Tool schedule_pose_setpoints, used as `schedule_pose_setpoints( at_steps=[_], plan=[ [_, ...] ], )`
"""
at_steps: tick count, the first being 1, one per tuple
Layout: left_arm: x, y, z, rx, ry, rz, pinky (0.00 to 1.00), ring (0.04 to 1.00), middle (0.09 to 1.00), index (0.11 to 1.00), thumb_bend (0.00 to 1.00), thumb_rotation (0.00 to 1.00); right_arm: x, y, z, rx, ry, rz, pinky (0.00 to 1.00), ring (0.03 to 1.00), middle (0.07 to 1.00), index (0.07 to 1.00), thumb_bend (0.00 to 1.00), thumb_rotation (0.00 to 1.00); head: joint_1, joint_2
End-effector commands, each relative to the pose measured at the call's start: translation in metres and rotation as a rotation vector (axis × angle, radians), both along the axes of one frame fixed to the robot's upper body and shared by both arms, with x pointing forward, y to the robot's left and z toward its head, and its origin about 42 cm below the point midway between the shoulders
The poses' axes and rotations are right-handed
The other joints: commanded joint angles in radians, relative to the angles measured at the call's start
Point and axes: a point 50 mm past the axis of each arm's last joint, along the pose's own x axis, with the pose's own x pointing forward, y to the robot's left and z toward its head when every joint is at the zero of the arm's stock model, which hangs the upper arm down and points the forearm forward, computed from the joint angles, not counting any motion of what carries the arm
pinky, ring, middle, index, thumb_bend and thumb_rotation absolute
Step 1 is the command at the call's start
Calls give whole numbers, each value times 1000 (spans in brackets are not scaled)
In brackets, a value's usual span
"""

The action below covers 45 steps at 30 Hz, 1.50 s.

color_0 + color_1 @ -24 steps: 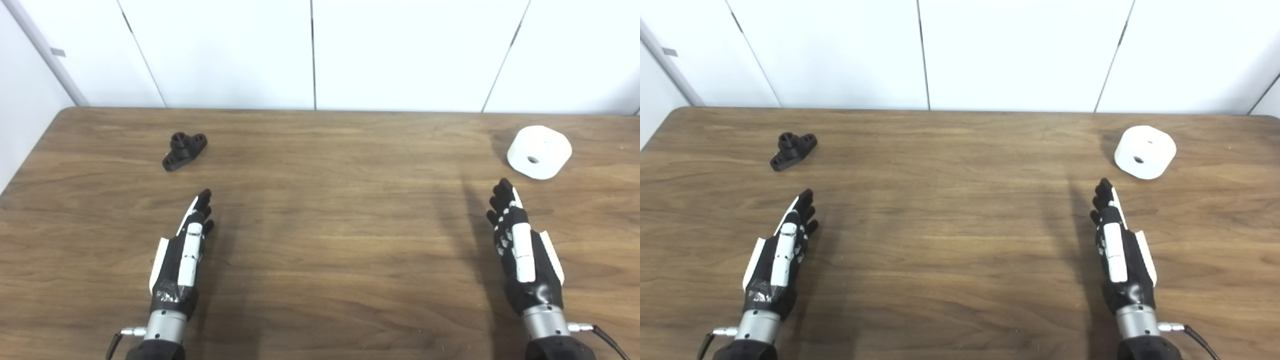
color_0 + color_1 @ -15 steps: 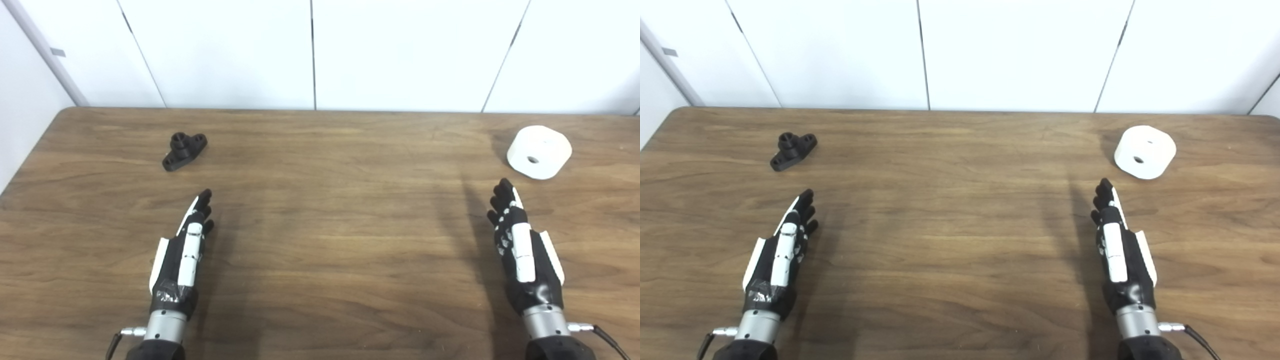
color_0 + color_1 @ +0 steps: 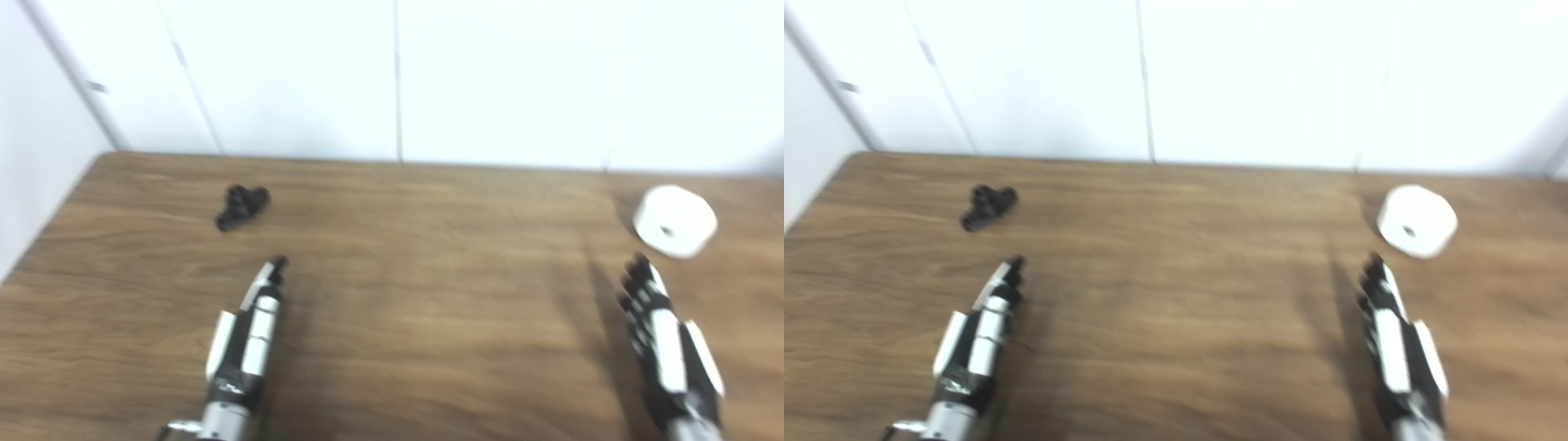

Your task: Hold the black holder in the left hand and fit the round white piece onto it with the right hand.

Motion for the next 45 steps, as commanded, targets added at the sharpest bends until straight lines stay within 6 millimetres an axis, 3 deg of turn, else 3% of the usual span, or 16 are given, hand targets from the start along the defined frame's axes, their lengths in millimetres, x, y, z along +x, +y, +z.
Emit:
schedule_pose_setpoints(
  at_steps=[1,12,23,25,30,34,37,40,43,45],
  plan=[
    [-9,-13,-4,-40,-18,22,1000,1000,997,962,351,999,-8,-8,5,-25,-38,18,1000,1000,1000,1000,523,967,4,-4],
    [-9,-20,-13,-40,-8,25,1000,1000,1000,963,422,932,-7,-11,-3,-24,-31,31,1000,1000,1000,1000,531,973,11,-42],
    [-9,-17,-13,-20,2,24,1000,1000,1000,969,460,896,-6,-8,-6,-34,-18,31,1000,1000,1000,1000,573,970,0,-39],
    [-9,-16,-12,-14,9,26,1000,1000,1000,968,466,864,-6,-7,-5,-35,-20,35,1000,1000,1000,1000,569,972,-2,-38],
    [-8,-13,-7,44,26,51,1000,1000,1000,958,492,647,-5,-4,-6,-32,-18,36,1000,1000,1000,1000,576,960,-2,-37],
    [-5,-10,7,104,13,73,999,1000,1000,962,607,434,-4,-4,-6,-31,-28,36,1000,1000,1000,1000,567,962,-4,-39],
    [1,-1,22,199,-2,118,1000,1000,994,938,721,349,-3,-4,-7,-27,-29,37,1000,1000,1000,1000,571,965,-4,-44],
    [6,10,32,368,-3,178,1000,1000,971,909,825,377,-2,-4,-8,-36,-28,31,1000,1000,992,1000,591,967,-2,-44],
    [12,24,39,504,-1,241,999,989,949,885,840,417,-1,-3,-10,-32,-20,29,1000,1000,991,1000,600,965,8,-51],
    [17,33,43,544,-6,274,991,985,937,865,835,358,0,-1,-11,-32,-20,30,1000,1000,992,1000,593,990,8,-52]
  ],
)
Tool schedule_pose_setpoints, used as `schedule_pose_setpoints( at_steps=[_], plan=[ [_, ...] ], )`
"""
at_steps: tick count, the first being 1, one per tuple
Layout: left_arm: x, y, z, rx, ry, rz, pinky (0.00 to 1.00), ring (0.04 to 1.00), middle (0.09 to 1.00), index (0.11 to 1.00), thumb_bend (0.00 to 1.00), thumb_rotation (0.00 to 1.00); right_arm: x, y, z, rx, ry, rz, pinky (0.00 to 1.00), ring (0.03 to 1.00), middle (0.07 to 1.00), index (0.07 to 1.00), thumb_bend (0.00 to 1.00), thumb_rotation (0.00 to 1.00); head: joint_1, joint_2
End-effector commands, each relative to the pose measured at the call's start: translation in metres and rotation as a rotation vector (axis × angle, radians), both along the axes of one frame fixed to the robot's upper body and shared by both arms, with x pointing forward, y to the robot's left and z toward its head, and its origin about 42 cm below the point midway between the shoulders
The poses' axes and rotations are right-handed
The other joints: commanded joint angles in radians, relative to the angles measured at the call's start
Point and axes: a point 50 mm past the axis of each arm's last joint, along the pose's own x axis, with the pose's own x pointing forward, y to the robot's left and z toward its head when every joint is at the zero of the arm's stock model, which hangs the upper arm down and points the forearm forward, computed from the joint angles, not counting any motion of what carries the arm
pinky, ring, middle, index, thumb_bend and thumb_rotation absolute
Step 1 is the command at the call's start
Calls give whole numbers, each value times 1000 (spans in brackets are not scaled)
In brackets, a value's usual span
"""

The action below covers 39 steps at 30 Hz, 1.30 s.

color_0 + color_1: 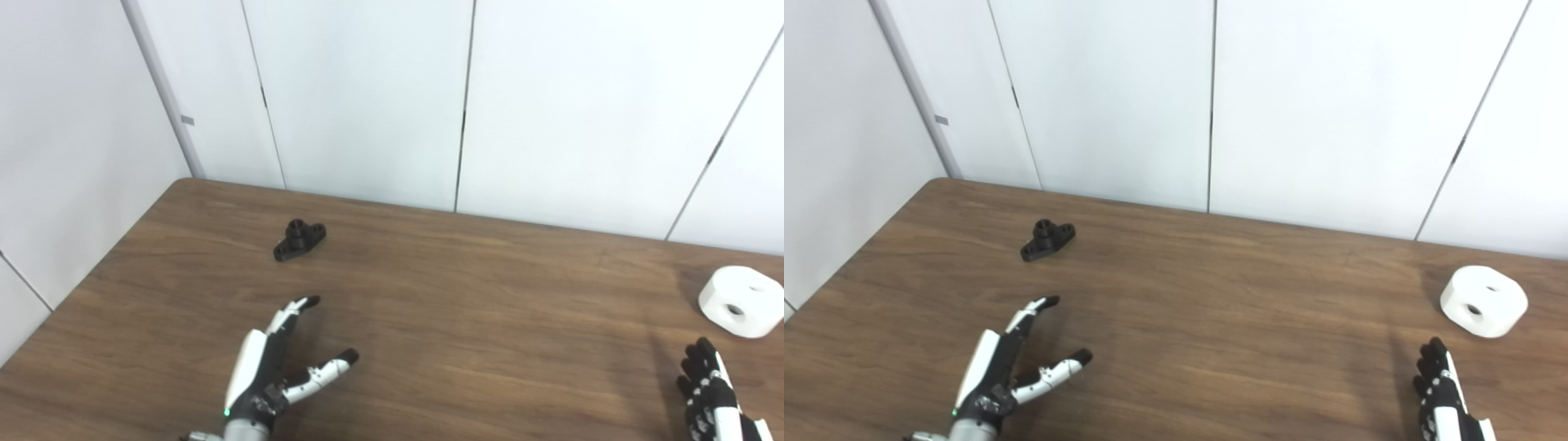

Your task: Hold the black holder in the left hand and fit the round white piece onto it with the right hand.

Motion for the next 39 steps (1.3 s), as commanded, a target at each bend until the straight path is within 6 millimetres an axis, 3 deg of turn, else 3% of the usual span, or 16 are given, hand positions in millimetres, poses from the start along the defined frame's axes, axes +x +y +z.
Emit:
schedule_pose_setpoints(
  at_steps=[1,7,20,29,39],
  plan=[
    [10,11,22,81,-91,38,989,983,935,861,836,340,0,2,-1,-11,-9,12,1000,1000,992,1000,593,995,0,1],
    [26,38,31,145,-79,90,974,983,935,852,851,263,1,5,-2,-34,-2,12,1000,1000,999,1000,594,1000,-9,-2],
    [79,87,55,229,-52,145,950,992,946,852,858,283,1,4,3,-28,-27,10,1000,1000,994,1000,597,1000,-20,5],
    [125,103,73,300,12,162,950,998,951,855,874,354,0,4,4,-39,-29,4,1000,1000,989,1000,606,1000,-37,12],
    [152,112,75,361,91,161,958,1000,957,860,891,407,-2,5,8,-45,-28,-9,1000,1000,985,1000,545,1000,-32,34]
  ],
)
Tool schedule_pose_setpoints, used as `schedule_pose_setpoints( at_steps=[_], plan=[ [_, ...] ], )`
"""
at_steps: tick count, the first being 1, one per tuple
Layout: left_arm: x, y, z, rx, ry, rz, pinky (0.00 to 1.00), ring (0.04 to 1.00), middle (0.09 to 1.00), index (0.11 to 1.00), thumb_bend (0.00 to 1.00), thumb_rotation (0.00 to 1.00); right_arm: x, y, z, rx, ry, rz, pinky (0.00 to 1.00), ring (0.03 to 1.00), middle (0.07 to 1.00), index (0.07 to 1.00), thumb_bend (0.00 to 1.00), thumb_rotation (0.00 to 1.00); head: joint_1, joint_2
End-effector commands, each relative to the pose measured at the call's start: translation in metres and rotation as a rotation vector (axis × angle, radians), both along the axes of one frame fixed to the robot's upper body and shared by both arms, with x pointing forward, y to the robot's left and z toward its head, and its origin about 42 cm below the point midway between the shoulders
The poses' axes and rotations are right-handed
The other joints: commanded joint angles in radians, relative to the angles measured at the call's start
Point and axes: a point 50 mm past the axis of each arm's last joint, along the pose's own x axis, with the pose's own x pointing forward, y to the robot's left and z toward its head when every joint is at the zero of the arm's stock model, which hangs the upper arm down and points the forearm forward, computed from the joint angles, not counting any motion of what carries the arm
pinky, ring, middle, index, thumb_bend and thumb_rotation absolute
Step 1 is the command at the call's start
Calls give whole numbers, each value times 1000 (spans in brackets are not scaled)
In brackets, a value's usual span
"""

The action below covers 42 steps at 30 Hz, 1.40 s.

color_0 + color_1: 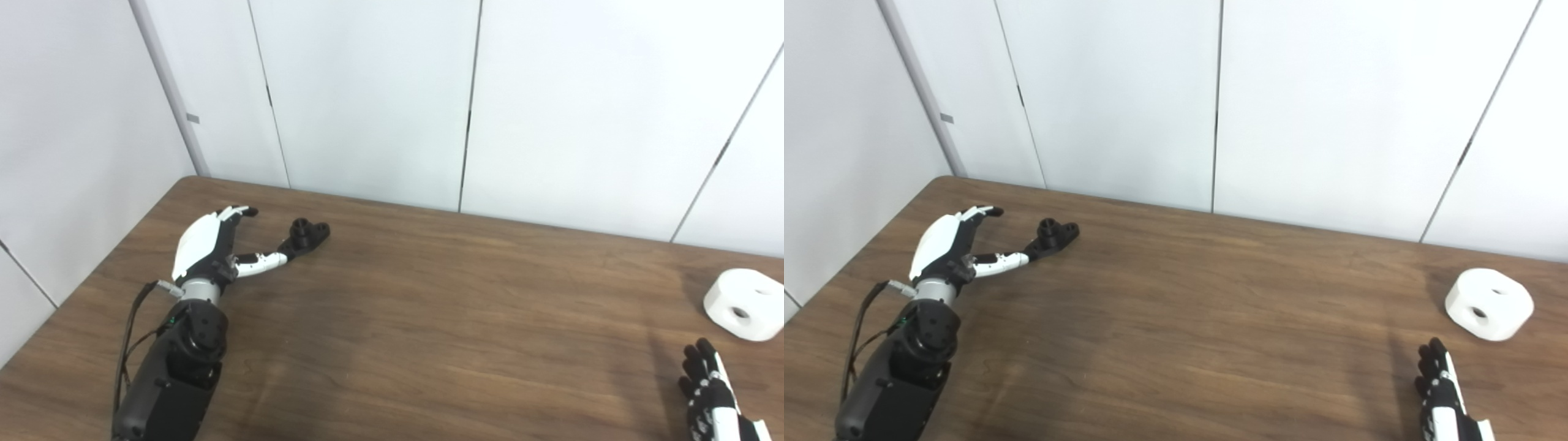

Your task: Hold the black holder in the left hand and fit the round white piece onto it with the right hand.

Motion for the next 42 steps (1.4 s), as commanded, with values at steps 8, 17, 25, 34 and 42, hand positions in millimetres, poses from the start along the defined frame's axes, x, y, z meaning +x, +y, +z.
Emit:
schedule_pose_setpoints(
  at_steps=[8,17,25,34,42],
  plan=[
    [34,8,31,62,-17,11,966,1000,967,868,891,423,-3,-1,8,-14,-25,1,1000,1000,984,1000,540,1000,31,15],
    [55,7,32,47,23,-4,998,1000,959,845,937,437,-3,-3,9,-8,-12,11,1000,1000,994,1000,549,1000,38,17],
    [69,7,27,39,65,-10,1000,1000,958,841,939,441,-5,-4,11,4,-11,4,1000,1000,1000,1000,530,1000,33,22],
    [79,10,16,33,121,9,1000,1000,964,830,939,406,-6,-4,12,-10,-15,-2,1000,990,991,1000,550,1000,26,23],
    [87,7,11,49,160,10,1000,1000,953,821,899,386,-7,-4,13,-10,-10,-4,1000,993,986,1000,557,997,22,24]
  ],
)
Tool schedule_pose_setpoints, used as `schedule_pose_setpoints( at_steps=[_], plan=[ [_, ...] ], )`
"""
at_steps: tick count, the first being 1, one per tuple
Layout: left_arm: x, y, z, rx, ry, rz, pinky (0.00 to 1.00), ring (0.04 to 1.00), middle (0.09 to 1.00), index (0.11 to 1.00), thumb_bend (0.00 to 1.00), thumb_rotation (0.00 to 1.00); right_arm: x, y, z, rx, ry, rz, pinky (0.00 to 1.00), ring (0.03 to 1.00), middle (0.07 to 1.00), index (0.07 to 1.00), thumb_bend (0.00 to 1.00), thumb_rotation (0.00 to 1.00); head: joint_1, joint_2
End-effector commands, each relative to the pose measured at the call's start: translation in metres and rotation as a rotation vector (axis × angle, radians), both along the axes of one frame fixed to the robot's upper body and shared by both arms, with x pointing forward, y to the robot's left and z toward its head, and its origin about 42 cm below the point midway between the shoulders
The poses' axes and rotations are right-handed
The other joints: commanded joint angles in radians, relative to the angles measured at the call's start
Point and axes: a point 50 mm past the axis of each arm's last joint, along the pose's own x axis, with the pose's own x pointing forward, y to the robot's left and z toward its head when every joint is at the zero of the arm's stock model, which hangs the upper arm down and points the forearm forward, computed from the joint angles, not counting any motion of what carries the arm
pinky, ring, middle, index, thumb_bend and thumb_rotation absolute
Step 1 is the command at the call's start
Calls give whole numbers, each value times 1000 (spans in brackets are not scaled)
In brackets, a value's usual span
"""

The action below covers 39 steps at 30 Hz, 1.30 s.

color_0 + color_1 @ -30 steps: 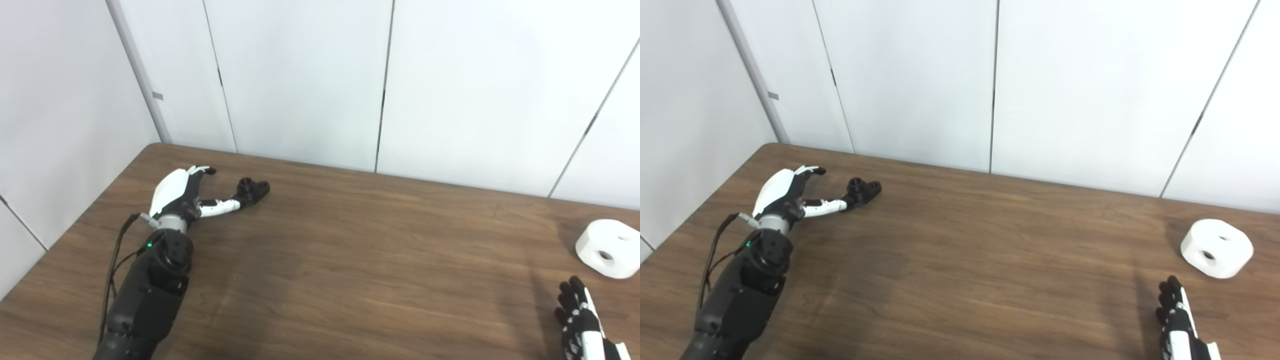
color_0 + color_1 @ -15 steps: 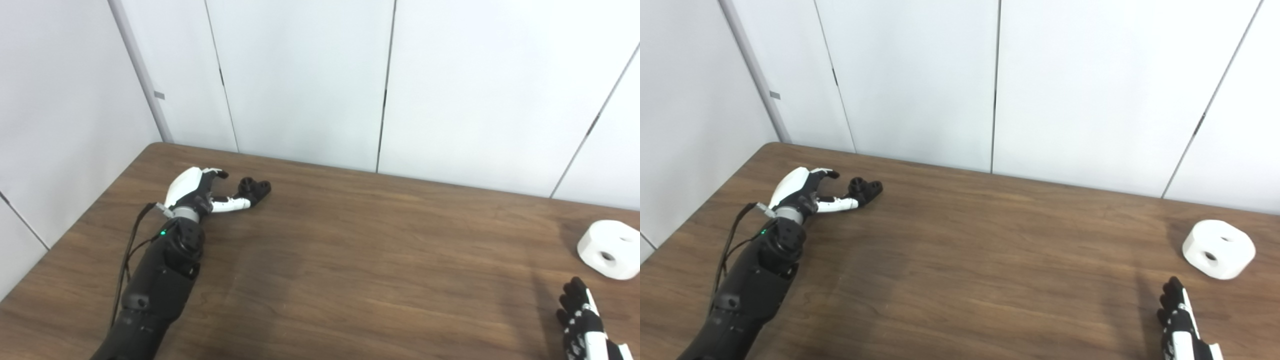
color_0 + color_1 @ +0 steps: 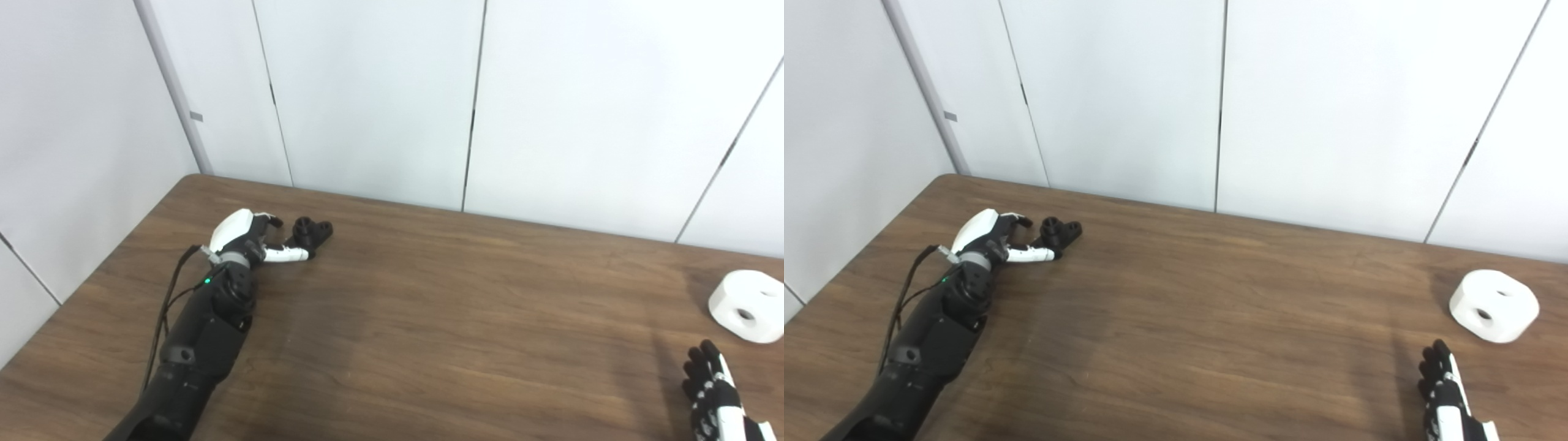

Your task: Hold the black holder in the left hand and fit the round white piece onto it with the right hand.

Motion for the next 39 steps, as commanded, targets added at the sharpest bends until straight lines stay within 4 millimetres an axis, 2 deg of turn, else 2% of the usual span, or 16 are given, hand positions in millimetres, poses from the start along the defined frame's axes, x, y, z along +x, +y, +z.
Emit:
schedule_pose_setpoints(
  at_steps=[1,12,18,20,30,39],
  plan=[
    [13,7,28,54,-50,4,1000,1000,953,822,896,386,-5,-1,7,-14,-32,-1,1000,991,985,1000,556,995,-1,1],
    [18,7,25,49,-51,10,1000,1000,935,809,908,381,-5,0,6,-13,-30,-8,1000,986,981,1000,532,998,-10,-2],
    [18,3,22,50,-53,-3,1000,1000,925,770,896,360,-4,0,7,-12,-32,-10,1000,983,980,1000,530,984,-12,-1],
    [17,0,22,57,-52,-7,1000,998,923,752,887,345,-4,0,7,-9,-36,-10,1000,982,980,1000,504,995,-12,-1],
    [11,-9,17,110,-36,-31,1000,1000,933,748,871,316,-4,-1,9,-12,-32,-12,1000,995,988,1000,505,997,-7,6],
    [3,-17,5,119,-51,-34,1000,981,906,725,889,288,-3,-1,9,-14,-34,-9,1000,987,984,1000,492,1000,-6,9]
  ],
)
